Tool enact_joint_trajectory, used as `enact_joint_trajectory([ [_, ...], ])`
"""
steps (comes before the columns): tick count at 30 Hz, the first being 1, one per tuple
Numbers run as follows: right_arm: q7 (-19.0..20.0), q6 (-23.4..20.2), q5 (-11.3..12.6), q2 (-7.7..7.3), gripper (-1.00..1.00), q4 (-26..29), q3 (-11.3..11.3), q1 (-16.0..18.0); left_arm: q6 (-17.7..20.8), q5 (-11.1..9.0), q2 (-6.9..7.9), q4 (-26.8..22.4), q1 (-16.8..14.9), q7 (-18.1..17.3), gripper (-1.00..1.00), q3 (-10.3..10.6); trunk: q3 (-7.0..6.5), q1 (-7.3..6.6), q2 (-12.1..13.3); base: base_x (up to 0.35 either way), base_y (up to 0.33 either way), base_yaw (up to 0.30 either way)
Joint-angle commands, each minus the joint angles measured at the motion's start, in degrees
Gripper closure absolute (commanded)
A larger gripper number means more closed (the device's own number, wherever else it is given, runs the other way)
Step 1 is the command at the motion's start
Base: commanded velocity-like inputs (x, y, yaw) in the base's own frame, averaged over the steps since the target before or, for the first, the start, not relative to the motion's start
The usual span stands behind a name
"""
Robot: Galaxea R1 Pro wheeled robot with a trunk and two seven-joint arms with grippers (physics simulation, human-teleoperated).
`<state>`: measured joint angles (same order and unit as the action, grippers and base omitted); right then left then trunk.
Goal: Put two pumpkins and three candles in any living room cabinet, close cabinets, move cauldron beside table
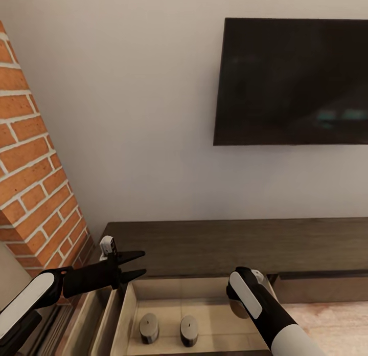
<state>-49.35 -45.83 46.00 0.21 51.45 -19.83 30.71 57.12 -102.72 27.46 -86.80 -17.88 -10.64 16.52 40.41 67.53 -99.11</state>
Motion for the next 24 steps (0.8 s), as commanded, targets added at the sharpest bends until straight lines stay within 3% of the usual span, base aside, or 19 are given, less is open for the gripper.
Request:
enact_joint_trajectory([
  [1,-0.5,-0.1,0.5,-0.03,1.00,0.1,-0.1,0.1,0.0,0.4,0.05,0.0,-0.1,-0.6,-1.00,0.1,0.24,0.22,-0.4,0.000,0.000,0.000],
  [24,-0.5,0.0,0.5,0.01,1.00,0.1,-0.1,0.1,0.0,0.5,0.05,0.1,-0.1,-0.5,-1.00,0.1,4.37,5.27,-9.7,0.000,0.000,0.000],
])
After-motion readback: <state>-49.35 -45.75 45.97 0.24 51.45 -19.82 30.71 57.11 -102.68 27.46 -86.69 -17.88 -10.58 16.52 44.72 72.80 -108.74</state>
